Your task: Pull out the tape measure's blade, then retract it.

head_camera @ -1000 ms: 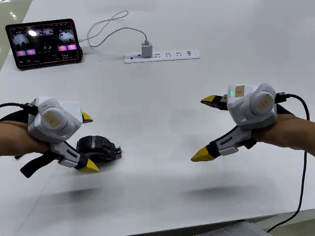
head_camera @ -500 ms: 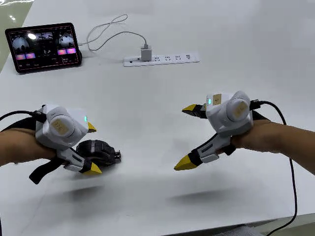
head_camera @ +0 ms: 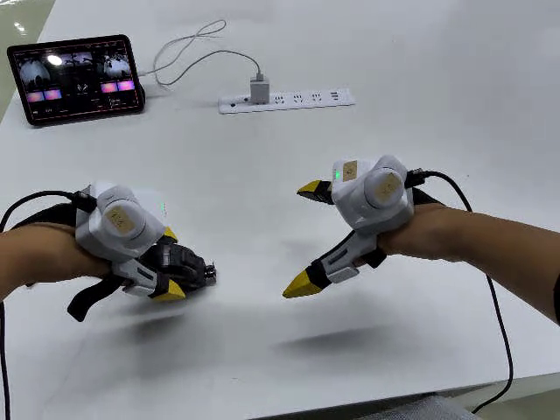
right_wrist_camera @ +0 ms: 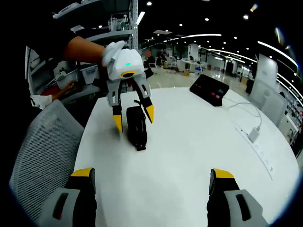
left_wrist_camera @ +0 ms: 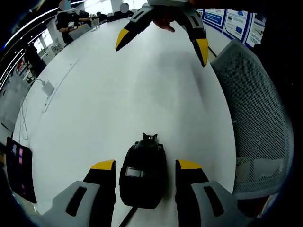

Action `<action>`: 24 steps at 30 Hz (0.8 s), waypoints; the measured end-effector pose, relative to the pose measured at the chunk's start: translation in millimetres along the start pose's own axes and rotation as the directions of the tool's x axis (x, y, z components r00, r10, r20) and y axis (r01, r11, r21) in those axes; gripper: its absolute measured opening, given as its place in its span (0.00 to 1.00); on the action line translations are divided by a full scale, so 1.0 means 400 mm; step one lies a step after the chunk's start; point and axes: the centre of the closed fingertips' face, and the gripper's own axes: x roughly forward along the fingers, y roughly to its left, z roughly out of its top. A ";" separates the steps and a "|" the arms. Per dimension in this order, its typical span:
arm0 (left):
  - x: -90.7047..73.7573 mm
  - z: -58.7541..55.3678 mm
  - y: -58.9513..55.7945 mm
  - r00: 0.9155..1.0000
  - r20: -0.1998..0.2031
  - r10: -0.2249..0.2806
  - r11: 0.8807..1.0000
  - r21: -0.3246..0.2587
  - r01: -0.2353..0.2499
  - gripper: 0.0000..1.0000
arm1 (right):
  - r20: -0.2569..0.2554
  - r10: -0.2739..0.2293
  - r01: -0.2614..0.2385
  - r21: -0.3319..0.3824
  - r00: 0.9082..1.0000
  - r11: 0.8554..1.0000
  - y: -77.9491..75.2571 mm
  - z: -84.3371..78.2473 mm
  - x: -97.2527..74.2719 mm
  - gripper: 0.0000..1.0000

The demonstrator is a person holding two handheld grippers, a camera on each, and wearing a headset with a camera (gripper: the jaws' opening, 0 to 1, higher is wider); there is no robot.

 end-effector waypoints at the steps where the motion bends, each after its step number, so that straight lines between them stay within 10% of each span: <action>1: 0.002 0.001 -0.001 1.000 0.000 -0.003 1.000 -0.001 0.003 0.44 | 0.001 0.001 -0.001 -0.005 1.000 1.000 0.000 0.004 0.006 0.99; 8: 0.011 -0.010 0.026 0.998 -0.042 0.051 0.995 0.089 -0.047 0.32 | -0.012 0.013 -0.013 -0.024 1.000 1.000 0.000 0.020 0.031 0.99; 24: 0.015 -0.010 0.019 0.999 -0.045 0.031 0.998 0.055 -0.028 0.31 | -0.031 0.037 -0.038 -0.037 0.999 0.999 -0.007 0.013 0.109 0.99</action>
